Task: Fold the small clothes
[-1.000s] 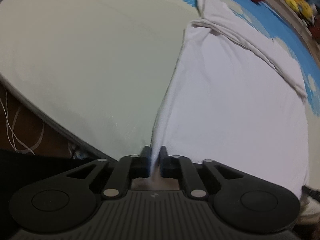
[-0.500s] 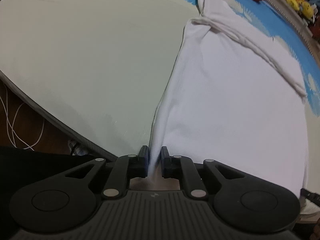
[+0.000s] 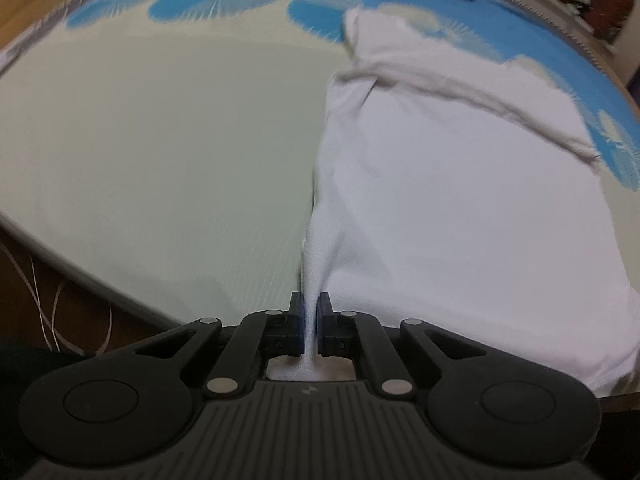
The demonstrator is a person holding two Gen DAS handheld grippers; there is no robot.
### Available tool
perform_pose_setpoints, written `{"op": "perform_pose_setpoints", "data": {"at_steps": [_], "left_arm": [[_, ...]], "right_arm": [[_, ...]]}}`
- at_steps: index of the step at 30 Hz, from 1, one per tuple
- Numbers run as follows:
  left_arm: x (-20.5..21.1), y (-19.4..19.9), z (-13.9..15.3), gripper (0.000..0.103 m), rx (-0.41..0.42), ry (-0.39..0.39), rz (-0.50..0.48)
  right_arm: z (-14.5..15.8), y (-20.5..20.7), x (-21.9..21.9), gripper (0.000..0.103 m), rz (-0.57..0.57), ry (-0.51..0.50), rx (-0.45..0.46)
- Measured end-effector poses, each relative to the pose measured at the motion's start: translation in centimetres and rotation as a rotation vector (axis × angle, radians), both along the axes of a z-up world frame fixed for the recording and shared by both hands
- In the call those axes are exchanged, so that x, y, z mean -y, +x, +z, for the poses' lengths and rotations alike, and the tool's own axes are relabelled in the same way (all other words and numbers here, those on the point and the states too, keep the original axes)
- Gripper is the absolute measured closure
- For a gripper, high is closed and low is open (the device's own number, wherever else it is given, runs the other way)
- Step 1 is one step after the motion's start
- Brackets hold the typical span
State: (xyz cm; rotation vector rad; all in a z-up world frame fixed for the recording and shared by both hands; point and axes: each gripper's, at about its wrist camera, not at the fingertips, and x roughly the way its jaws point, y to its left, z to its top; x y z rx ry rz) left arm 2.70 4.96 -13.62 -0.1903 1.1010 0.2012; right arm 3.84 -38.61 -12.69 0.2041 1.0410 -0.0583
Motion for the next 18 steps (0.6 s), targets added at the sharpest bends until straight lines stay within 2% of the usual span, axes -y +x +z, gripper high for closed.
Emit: {"op": "perform_pose_setpoints", "data": {"at_steps": [5,10,14,18], "left_arm": [[0.8,-0.8,4.0,0.098,0.076,-0.014,-0.05],[1.3,-3.8,9.7,0.099,0.207,-0.02,-0.134],[0.4,-7.8,13.0,0.099,0.276,-0.068,-0.151],[-0.8,-10.8,14.3,0.099,0.302,-0.117,-0.132]], "right_arm": [[4.3,-1.2,0.7,0.099,0.002,0.067,0.133],[9.9,-3.5,2.7,0.099,0.004,0.169,0.257],[14.1,-7.9,4.7,0.099,0.015,0.221,0.341],[16.2,-12.3,6.7,0.1,-0.005,0.268,0.38]]}}
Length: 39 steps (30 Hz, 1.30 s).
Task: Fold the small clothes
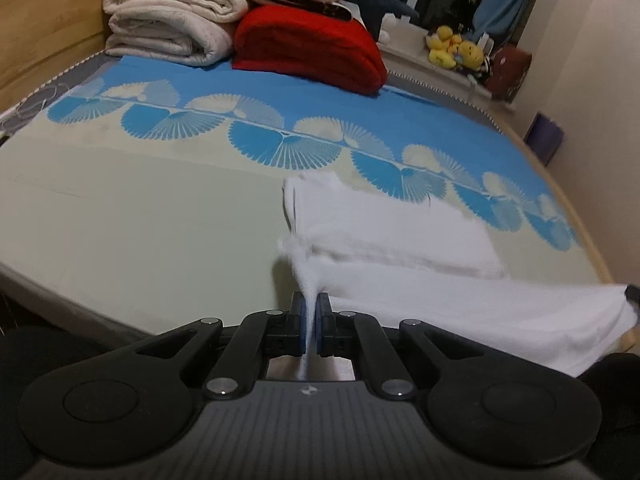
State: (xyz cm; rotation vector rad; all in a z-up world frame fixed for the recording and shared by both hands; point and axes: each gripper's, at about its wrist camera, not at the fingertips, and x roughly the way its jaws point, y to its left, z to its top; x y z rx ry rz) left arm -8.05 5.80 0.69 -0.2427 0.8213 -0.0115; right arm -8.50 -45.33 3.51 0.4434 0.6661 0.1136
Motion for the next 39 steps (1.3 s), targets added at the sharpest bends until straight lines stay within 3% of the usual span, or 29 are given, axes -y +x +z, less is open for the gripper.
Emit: {"op": "perform_pose_setpoints", "data": {"at_steps": [4,7,13,19,22,25,28,32,35,39], "left_arm": [[-0.3,0.2,-1.1,0.099,-0.028,0.001,0.0],[-0.6,3.0,-2.7,0.099,-0.057,0.007,-0.002],[-1.0,12.0,-5.1,0.099,-0.132,-0.004,-0.031],[-2.1,22.5,-9.7,0.094,-0.248,0.012,-0.084],[-4.2,23.9,-10.6,0.083,-0.207,-0.012,-0.088],[-6.4,23.7,-11.1,0.078,-0.247,-0.122,-0.073],[-5.8,23.3,-10.8,0.057,-0.231,-0.058,-0.155],[-3.6,24.2,-13.0,0.054,-0.318,0.051,-0.296],[-1.8,25.0,-14.2,0.054,-0.294,0.185,-0.378],[-0.9,26.2,-15.1,0.054,-0.233,0.124,-0.409]], "right_arm": [[-0.5,-1.4,1.0,0.1,-0.032,0.032,-0.024],[-2.1,0.2,0.9,0.1,-0.053,0.029,-0.066],[-5.0,7.8,0.0,0.1,-0.044,-0.022,-0.116],[-8.9,19.3,-1.2,0.098,0.028,-0.08,-0.229],[-10.4,23.1,-0.7,0.093,-0.006,-0.089,-0.282],[-11.5,23.7,0.7,0.086,-0.041,-0.094,-0.286],[-12.5,23.5,1.5,0.083,0.012,-0.099,-0.335],[-13.4,23.4,0.8,0.071,0.137,-0.153,-0.332],[-15.0,23.8,-0.3,0.071,0.206,-0.213,-0.368],[-15.5,24.5,-2.1,0.071,0.268,-0.287,-0.347]]}}
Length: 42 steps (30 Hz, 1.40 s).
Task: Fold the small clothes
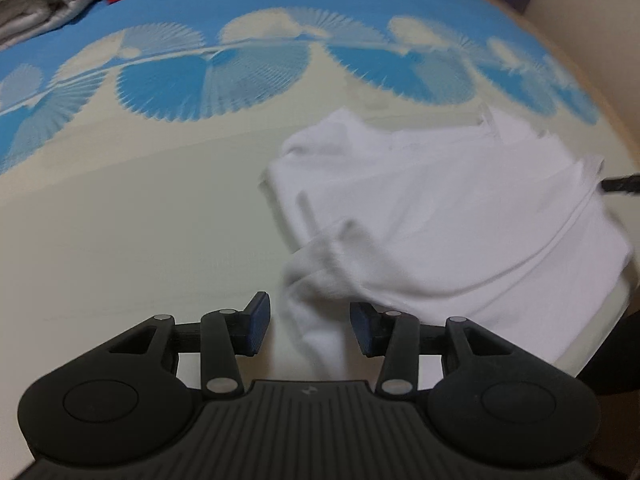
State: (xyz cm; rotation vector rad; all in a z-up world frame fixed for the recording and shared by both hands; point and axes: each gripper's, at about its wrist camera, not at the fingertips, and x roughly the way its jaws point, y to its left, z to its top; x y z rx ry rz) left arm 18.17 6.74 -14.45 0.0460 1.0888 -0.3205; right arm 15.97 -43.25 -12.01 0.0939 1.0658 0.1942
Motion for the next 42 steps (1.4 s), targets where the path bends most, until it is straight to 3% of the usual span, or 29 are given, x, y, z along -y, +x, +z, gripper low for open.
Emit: {"op": "perform_pose_setpoints", "data": {"at_steps": [4,8,10,16,18,20,22,25,27,30,32,34,36,37,38,39,42], "left_arm": [[1.6,1.6,0.3,0.058,0.093,0.007,-0.023],[1.6,4.0,0.4,0.091,0.089,-0.026,0.037],[1.5,4.5,0.1,0.096,0.072,-0.03,0.036],[0.9,5.2,0.8,0.098,0.101,-0.029,0.046],[-0.1,5.6,1.7,0.099,0.129,-0.066,0.098],[-1.1,6.0,2.5,0.099,0.188,-0.074,0.2],[-1.8,6.6,2.6,0.099,0.211,-0.058,0.305],[-1.3,7.6,1.6,0.096,0.133,-0.067,0.296],[-1.2,7.7,1.6,0.095,0.135,-0.045,0.321],[-2.0,7.9,1.2,0.093,0.102,-0.099,0.351],[-2.5,8.0,0.5,0.077,0.051,-0.125,0.371],[-2.5,8.2,-0.3,0.068,0.002,-0.149,0.38],[-2.3,8.2,-1.1,0.068,-0.031,-0.164,0.389],[-2.1,8.3,-1.4,0.07,-0.042,-0.165,0.397],[-1.9,8.2,-1.6,0.093,-0.044,-0.16,0.404],[-1.7,8.2,-1.6,0.099,-0.033,-0.146,0.41],[-1.1,7.9,-0.4,0.099,0.057,-0.076,0.462]], "right_arm": [[-0.4,1.2,-0.8,0.071,0.005,0.016,0.02],[-1.3,2.9,-1.8,0.07,0.026,0.008,0.041],[-1.5,3.7,-2.0,0.069,0.019,0.023,0.051],[-1.6,5.8,-2.4,0.069,-0.015,0.05,0.075],[-1.4,6.3,-2.6,0.093,-0.019,0.054,0.094],[-0.5,6.7,-2.2,0.097,-0.068,0.081,0.152],[0.2,7.2,-1.2,0.097,-0.189,0.129,0.192],[-0.1,7.9,0.5,0.091,-0.363,0.162,0.195],[-0.6,8.4,0.9,0.07,-0.433,0.151,0.155],[-1.0,8.3,1.0,0.067,-0.418,0.165,0.129],[-1.3,8.1,0.9,0.067,-0.376,0.192,0.099],[-1.9,8.1,0.6,0.067,-0.331,0.209,0.052],[-2.3,7.9,-0.2,0.067,-0.295,0.191,0.017],[-2.4,7.9,-0.6,0.067,-0.275,0.168,0.009],[-2.4,7.8,-1.1,0.073,-0.251,0.135,0.014],[-2.3,7.8,-1.6,0.101,-0.236,0.1,0.037],[-1.0,7.3,-1.9,0.1,-0.272,0.066,0.168]]}}
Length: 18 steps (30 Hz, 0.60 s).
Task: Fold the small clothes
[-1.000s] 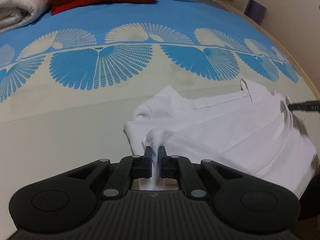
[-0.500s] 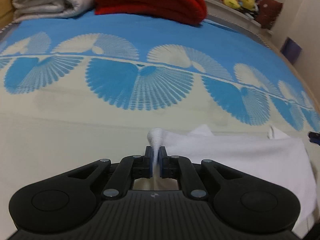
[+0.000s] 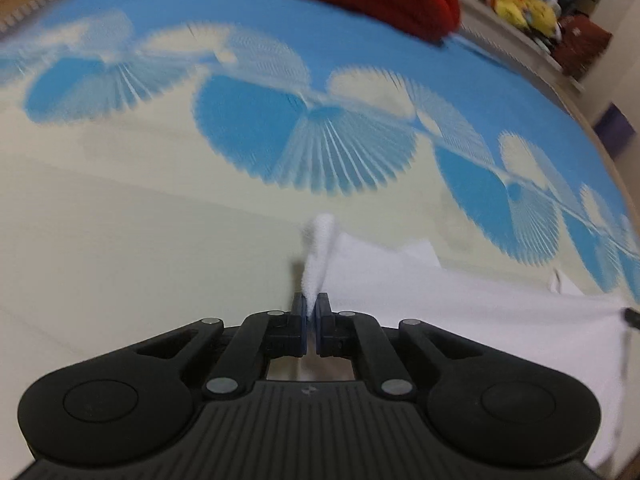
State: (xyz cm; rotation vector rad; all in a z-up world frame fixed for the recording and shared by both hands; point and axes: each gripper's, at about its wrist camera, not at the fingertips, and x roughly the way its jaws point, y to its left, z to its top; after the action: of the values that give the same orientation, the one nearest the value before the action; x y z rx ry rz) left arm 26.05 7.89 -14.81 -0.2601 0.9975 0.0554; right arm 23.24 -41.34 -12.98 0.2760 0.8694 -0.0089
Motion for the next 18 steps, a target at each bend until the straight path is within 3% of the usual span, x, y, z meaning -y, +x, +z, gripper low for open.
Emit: {"op": "perform_pose_setpoints", "data": {"at_steps": [3,6,7,11,16,18], "left_arm": [[1.0,0.1,-0.7,0.099,-0.041,0.046,0.005],[1.4,-0.2,-1.1,0.087,-0.101,0.073,0.01],[1.3,-0.5,-0.6,0.082,-0.09,0.085,0.022],[1.5,-2.4,2.3,0.082,-0.016,0.126,0.003],[2.2,-3.8,5.3,0.082,-0.049,0.162,-0.015],[2.7,-5.4,6.8,0.08,-0.043,0.155,-0.009]], "right_arm": [[0.2,0.2,-0.2,0.1,-0.046,-0.031,0.034],[-1.7,1.1,-0.7,0.095,-0.087,-0.104,-0.095],[-2.0,1.2,-0.8,0.093,-0.105,-0.117,-0.117],[0.3,-0.2,-0.5,0.089,-0.166,-0.145,-0.073],[4.6,-3.9,-1.2,0.072,-0.08,-0.14,-0.011],[6.1,-5.4,-1.6,0.055,-0.03,-0.123,-0.001]]}}
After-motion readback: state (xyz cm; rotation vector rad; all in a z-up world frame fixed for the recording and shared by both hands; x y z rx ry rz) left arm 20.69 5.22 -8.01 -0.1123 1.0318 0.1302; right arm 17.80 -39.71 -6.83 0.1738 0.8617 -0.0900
